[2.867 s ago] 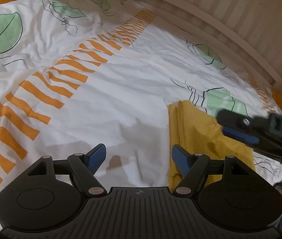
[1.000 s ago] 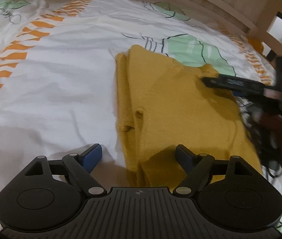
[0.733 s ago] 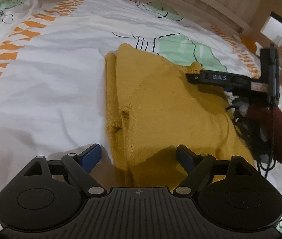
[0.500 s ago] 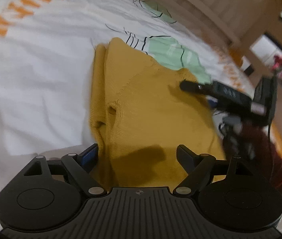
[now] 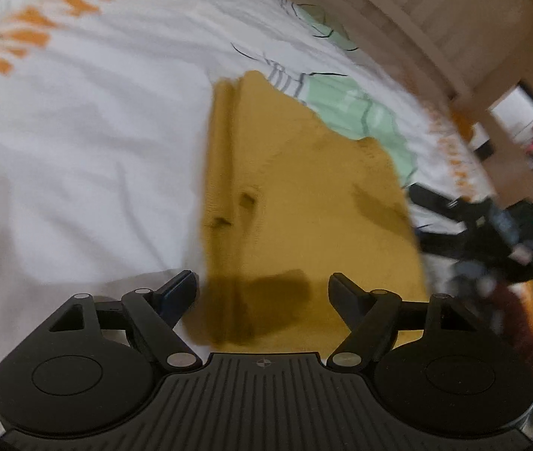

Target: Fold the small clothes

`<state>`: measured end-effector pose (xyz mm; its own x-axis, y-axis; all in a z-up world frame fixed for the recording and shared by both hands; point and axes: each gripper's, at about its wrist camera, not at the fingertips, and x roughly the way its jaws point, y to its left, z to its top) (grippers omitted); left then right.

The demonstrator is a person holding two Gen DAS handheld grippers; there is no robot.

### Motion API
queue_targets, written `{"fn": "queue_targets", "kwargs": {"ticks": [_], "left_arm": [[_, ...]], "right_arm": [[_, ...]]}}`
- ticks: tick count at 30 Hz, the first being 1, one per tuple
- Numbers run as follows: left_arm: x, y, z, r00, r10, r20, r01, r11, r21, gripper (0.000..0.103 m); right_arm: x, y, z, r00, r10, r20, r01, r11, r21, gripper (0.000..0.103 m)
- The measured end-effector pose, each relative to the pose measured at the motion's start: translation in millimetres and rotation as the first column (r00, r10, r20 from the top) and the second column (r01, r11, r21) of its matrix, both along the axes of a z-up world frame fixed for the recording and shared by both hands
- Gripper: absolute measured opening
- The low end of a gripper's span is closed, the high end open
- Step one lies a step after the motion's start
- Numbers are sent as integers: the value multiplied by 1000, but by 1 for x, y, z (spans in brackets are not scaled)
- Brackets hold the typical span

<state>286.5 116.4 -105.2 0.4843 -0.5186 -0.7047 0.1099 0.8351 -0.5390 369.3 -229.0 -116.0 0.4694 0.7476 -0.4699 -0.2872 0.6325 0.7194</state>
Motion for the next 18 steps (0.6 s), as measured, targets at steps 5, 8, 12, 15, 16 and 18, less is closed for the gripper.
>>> {"fn": "queue_targets", "kwargs": {"ticks": [5, 8, 12, 15, 16, 18], "left_arm": [[13, -5, -11, 1000, -29, -9, 28, 992, -124, 76], [14, -6, -15, 999, -43, -4, 42, 983, -180, 76], [13, -9, -18, 998, -64, 1, 63, 971, -232, 70], [12, -10, -24, 997, -70, -30, 60, 965, -257, 31], [12, -11, -28, 996, -74, -51, 58, 962, -268, 24], [14, -12, -34, 995, -70, -65, 48, 957, -286, 19]], "right_arm": [[7, 5, -3, 1000, 22, -2, -22, 999, 29, 103], [14, 10, -7, 1000, 16, -8, -16, 997, 70, 103], [16, 14, -8, 1000, 13, -10, -12, 995, 97, 103], [11, 9, -9, 1000, 20, -10, -18, 991, 132, 103], [10, 7, -9, 1000, 11, -15, -9, 991, 133, 94], [7, 5, -10, 997, -29, -67, 35, 996, 87, 51]]}}
